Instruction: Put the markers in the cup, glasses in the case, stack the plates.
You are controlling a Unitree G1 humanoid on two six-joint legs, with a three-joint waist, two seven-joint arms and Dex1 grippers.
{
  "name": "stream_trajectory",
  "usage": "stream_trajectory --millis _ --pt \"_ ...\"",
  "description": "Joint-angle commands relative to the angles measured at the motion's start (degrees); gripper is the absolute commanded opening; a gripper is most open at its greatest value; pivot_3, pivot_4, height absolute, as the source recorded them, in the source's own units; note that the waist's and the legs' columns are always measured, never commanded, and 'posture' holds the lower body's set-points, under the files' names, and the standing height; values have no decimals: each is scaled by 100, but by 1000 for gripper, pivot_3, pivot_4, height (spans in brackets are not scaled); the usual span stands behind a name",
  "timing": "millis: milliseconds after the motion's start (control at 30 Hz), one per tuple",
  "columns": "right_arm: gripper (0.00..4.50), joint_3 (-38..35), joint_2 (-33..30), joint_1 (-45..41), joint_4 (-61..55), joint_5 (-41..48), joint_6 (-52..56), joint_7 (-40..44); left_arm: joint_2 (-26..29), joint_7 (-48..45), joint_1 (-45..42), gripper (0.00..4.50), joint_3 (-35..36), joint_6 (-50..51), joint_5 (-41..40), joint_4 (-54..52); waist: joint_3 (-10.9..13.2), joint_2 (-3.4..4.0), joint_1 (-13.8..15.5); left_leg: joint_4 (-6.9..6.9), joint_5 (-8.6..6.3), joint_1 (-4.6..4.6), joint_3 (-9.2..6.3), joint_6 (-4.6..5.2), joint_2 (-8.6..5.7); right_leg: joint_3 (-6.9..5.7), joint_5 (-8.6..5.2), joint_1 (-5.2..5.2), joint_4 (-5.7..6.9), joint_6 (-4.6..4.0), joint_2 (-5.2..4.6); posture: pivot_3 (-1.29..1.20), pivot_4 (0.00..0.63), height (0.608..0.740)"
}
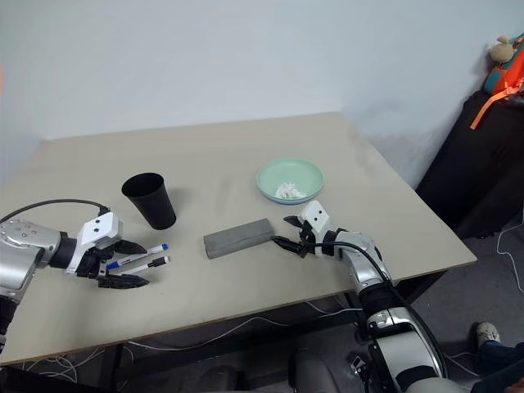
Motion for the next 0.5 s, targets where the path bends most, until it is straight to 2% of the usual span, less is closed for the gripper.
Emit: stream_trajectory --millis 33,100,233,500 --pt "3485 -79 -8 -163 -83 31 -87 -10 120 29 -57 4467 184 -38 -131 -95 0 0 6 0 0 0 0 0 0 -1 0 1 0 0 0 0 0 720" --pt "3485 -79 -8 -163 -83 30 -87 -10 123 34 -55 4467 181 -38 -136 -97 0 0 4 0 0 0 0 -1 0 -2 0 1 1 0 0 0 0 720" --pt "3485 -74 17 -116 -98 28 -80 -41 -333 593 -274 4467 -187 -361 323 564 -1 2 6 -1 0 10 1 -1 -3 -1 0 8 1 0 -2 0 0 720" --pt "3485 -68 16 -115 -99 31 -81 -49 -352 609 -348 4467 -243 -496 335 727 -4 -9 4 -2 -1 10 6 -2 -1 -2 0 5 2 0 -1 0 0 720"
